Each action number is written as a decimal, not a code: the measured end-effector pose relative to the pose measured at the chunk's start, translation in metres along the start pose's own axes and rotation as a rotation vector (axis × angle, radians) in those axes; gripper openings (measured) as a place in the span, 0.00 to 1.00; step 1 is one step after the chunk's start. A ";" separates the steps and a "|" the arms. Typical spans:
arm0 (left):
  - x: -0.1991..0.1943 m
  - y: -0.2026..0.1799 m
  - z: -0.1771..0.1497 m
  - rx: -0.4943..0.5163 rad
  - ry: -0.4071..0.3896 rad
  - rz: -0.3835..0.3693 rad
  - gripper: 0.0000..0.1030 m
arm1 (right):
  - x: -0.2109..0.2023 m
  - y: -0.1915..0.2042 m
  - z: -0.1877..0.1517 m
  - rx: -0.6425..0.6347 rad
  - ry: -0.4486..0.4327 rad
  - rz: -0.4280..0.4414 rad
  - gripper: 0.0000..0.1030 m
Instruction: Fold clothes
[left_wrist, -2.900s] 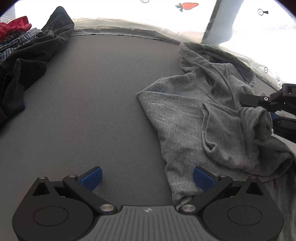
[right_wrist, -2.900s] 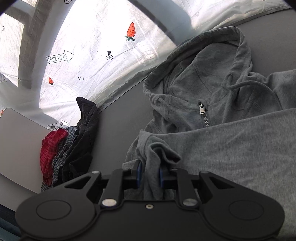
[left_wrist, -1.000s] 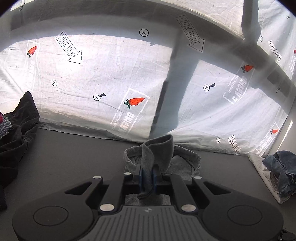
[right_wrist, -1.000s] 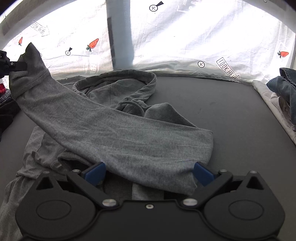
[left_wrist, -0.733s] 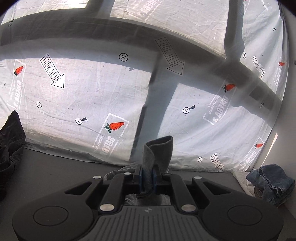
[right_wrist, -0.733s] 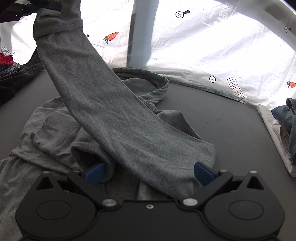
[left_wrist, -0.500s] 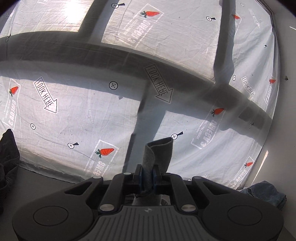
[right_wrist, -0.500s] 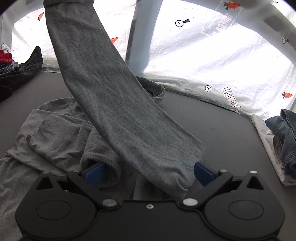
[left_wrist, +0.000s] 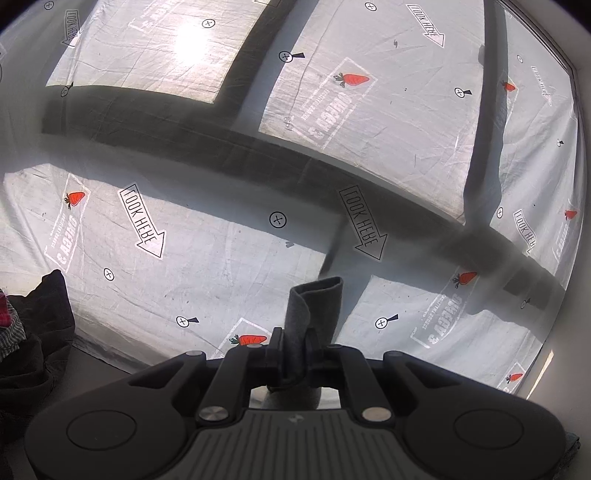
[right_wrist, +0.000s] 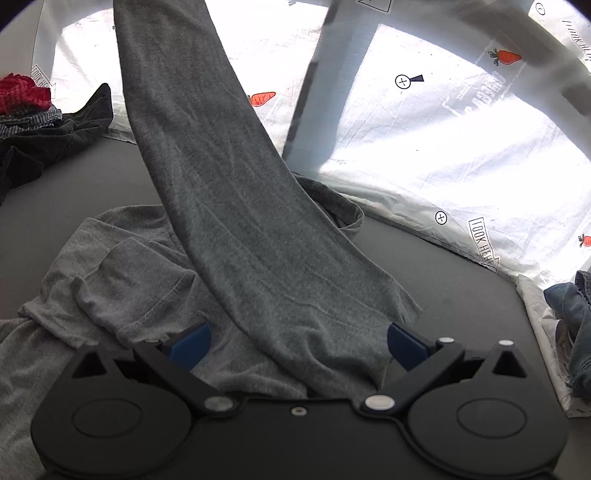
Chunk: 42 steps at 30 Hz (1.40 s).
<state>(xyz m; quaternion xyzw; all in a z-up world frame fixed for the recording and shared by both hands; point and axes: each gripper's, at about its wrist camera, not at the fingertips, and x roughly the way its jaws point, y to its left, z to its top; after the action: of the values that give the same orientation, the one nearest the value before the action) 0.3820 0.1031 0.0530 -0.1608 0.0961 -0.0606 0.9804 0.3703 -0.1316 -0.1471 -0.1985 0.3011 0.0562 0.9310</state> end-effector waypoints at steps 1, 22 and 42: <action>-0.002 0.003 -0.001 -0.003 -0.001 0.010 0.11 | 0.008 0.005 -0.003 -0.043 0.033 -0.048 1.00; -0.050 0.106 -0.043 -0.112 0.081 0.358 0.09 | 0.027 -0.037 -0.035 0.178 0.160 -0.086 1.00; -0.054 0.160 -0.116 -0.173 0.288 0.537 0.09 | 0.028 -0.040 -0.036 0.192 0.170 -0.070 1.00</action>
<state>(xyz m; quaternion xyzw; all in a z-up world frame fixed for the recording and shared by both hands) 0.3198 0.2265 -0.0976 -0.2020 0.2775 0.1866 0.9205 0.3821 -0.1828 -0.1768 -0.1231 0.3756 -0.0225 0.9183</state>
